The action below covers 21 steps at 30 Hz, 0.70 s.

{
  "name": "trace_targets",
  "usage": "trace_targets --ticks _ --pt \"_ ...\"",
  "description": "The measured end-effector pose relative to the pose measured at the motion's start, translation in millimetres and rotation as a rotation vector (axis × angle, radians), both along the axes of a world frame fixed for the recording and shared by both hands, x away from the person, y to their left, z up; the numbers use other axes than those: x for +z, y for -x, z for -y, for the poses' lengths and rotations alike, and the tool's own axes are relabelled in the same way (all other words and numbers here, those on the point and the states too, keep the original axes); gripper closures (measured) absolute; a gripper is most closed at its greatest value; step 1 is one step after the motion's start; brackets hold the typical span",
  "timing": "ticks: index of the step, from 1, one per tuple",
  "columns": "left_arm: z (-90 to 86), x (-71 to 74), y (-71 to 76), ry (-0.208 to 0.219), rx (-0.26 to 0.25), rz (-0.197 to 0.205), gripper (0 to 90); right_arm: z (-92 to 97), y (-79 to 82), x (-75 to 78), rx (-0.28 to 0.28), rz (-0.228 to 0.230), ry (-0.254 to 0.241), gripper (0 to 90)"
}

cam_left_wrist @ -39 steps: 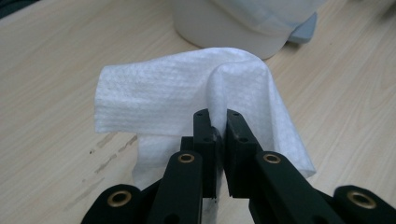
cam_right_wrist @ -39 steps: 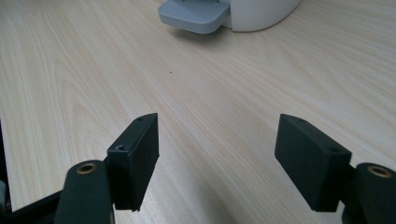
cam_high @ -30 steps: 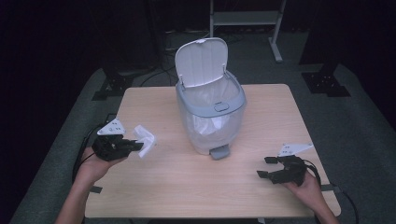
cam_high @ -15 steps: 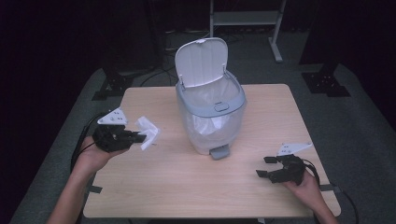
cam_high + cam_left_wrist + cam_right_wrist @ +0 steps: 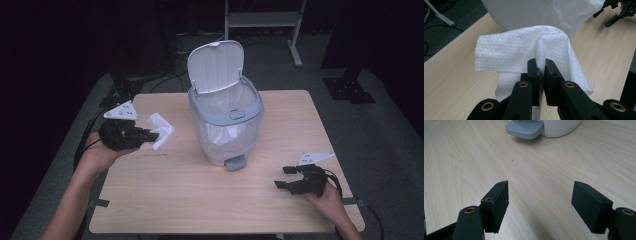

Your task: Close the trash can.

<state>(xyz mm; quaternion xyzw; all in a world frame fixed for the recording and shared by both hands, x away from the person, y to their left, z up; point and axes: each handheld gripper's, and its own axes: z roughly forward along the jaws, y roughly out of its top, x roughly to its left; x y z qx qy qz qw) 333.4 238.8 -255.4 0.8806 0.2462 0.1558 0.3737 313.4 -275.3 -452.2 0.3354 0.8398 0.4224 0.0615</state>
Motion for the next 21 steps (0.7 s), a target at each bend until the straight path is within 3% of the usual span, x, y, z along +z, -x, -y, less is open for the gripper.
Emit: trace_targets --ticks 21 --pt "16.9 40.2 -18.6 -0.009 -0.039 0.015 84.0 3.8 -3.3 -1.2 -0.013 -0.016 -0.018 28.6"
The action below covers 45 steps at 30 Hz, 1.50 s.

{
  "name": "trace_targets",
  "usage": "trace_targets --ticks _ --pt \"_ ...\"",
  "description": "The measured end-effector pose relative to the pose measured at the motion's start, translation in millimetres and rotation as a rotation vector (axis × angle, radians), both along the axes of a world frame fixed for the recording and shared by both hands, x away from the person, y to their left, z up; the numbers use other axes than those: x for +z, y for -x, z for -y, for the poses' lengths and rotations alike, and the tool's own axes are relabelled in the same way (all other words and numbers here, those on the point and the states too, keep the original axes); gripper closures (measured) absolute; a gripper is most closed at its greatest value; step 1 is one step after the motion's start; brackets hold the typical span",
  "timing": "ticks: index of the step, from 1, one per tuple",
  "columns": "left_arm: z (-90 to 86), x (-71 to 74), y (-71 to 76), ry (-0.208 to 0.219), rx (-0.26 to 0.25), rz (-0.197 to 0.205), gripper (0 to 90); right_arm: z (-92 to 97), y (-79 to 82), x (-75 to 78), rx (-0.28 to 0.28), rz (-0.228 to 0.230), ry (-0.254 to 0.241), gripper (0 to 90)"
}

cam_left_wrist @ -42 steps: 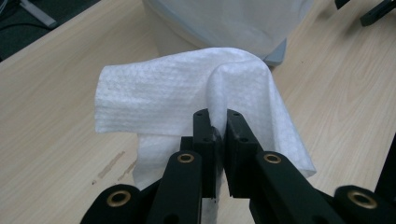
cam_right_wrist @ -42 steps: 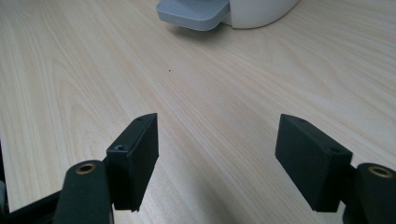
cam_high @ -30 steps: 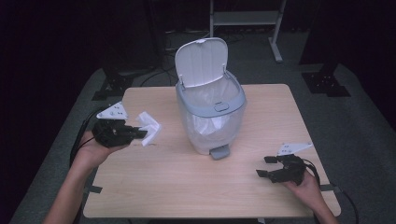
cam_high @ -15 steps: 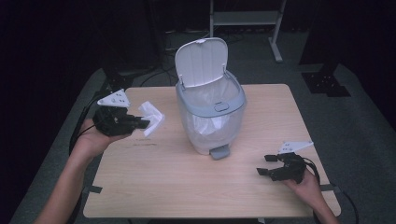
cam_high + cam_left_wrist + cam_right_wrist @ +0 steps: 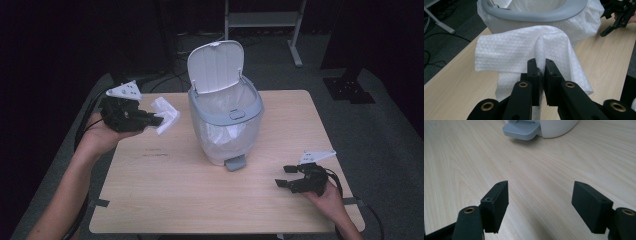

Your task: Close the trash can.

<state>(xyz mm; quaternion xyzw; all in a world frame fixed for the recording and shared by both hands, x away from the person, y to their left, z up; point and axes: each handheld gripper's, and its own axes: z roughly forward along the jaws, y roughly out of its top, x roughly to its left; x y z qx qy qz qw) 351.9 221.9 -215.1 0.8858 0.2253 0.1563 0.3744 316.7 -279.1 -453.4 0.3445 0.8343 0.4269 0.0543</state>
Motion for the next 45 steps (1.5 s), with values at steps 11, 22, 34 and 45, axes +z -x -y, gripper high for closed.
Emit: trace_targets --ticks 11,22,34,45 --pt "12.2 15.4 -9.8 -0.014 -0.028 0.014 84.0 0.9 -0.4 -0.6 -0.002 0.000 0.004 28.6" --pt "36.7 26.2 -22.3 -0.043 -0.072 0.013 84.0 5.2 1.0 -0.7 -0.012 -0.001 -0.001 28.6" --pt "59.0 34.0 -32.1 -0.062 -0.115 0.013 84.0 6.9 2.2 -1.2 -0.013 -0.003 0.001 28.5" --pt "80.9 38.4 -41.5 -0.079 -0.159 0.008 83.9 7.9 3.4 -1.7 -0.019 -0.001 0.006 28.5"
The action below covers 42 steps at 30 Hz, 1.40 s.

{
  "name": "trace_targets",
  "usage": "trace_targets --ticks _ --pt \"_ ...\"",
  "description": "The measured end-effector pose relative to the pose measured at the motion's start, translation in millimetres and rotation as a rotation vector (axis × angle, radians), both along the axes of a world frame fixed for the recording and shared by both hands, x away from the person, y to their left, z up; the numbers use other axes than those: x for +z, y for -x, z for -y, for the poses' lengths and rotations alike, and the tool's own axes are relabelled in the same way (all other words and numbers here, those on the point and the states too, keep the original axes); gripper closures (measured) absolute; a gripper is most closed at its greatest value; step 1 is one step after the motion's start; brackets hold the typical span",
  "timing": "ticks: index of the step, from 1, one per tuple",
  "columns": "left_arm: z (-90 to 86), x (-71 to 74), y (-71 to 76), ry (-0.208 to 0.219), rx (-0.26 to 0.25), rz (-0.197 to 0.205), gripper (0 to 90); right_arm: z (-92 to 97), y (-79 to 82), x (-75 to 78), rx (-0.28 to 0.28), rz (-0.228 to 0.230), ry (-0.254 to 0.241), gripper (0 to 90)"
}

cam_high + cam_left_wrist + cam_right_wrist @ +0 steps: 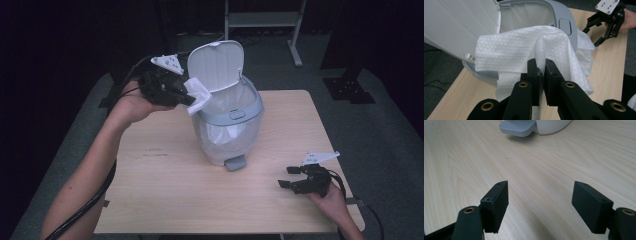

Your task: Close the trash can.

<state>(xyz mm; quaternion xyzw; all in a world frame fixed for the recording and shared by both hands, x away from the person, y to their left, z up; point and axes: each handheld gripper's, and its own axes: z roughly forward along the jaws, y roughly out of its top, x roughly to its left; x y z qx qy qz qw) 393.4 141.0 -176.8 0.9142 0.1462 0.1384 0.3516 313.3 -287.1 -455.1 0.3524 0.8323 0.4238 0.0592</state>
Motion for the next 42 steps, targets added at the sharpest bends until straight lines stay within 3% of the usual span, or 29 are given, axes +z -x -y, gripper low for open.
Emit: trace_targets --ticks 17,42 --pt "25.2 1.2 -16.5 -0.021 -0.031 -0.005 83.7 0.5 1.4 -0.4 -0.005 -0.006 -0.004 28.4" --pt "55.3 -12.7 -53.2 -0.052 -0.036 -0.053 82.9 5.4 1.3 0.6 -0.010 -0.003 -0.022 28.4"
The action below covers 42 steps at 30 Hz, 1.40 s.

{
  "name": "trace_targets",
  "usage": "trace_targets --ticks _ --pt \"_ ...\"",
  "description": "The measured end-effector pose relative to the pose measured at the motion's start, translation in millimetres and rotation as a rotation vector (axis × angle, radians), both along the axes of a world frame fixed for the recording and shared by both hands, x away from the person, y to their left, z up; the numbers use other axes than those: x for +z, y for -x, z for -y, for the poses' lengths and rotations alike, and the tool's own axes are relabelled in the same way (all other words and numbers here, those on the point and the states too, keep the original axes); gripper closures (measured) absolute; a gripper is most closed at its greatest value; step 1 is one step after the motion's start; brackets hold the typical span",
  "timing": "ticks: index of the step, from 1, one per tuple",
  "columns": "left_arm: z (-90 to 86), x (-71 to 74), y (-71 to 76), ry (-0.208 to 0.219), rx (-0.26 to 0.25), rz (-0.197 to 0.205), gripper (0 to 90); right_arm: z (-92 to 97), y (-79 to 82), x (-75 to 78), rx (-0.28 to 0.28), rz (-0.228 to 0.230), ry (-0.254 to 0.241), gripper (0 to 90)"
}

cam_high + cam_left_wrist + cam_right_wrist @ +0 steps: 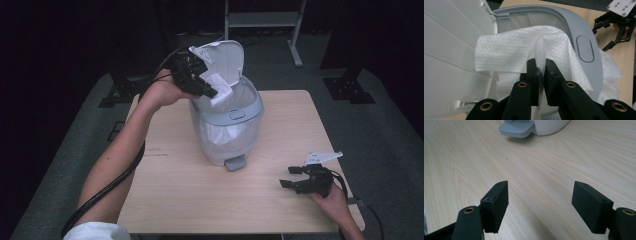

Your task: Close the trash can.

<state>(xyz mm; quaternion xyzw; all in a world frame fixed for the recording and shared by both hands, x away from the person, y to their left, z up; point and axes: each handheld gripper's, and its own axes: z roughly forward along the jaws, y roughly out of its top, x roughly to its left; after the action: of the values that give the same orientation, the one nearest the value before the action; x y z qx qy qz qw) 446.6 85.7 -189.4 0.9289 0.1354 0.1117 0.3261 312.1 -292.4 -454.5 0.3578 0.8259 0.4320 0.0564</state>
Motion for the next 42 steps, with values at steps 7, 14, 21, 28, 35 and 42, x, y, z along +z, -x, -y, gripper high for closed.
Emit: trace_targets --ticks 7,14,21,28,35,42 --pt "8.6 -5.9 -9.5 -0.004 -0.001 -0.017 82.6 2.6 1.2 0.8 -0.008 0.000 -0.004 28.5" --pt "19.0 -11.3 -17.5 -0.011 -0.004 -0.028 81.9 3.1 1.2 0.6 -0.007 0.001 -0.004 28.4" --pt "25.6 -18.9 -24.3 -0.011 -0.006 -0.048 81.4 4.6 1.4 0.1 -0.011 -0.001 -0.007 28.5" --pt "27.3 -26.9 -28.5 0.003 0.004 -0.064 77.2 3.8 1.4 -1.4 -0.010 -0.008 -0.006 28.4" --pt "24.9 -26.8 -28.6 0.032 0.015 -0.066 66.1 3.6 0.9 -1.6 -0.007 -0.009 -0.003 28.5" --pt "12.8 -19.0 -24.6 0.075 0.022 -0.057 62.3 3.9 1.3 -1.0 -0.009 -0.007 -0.003 28.4"
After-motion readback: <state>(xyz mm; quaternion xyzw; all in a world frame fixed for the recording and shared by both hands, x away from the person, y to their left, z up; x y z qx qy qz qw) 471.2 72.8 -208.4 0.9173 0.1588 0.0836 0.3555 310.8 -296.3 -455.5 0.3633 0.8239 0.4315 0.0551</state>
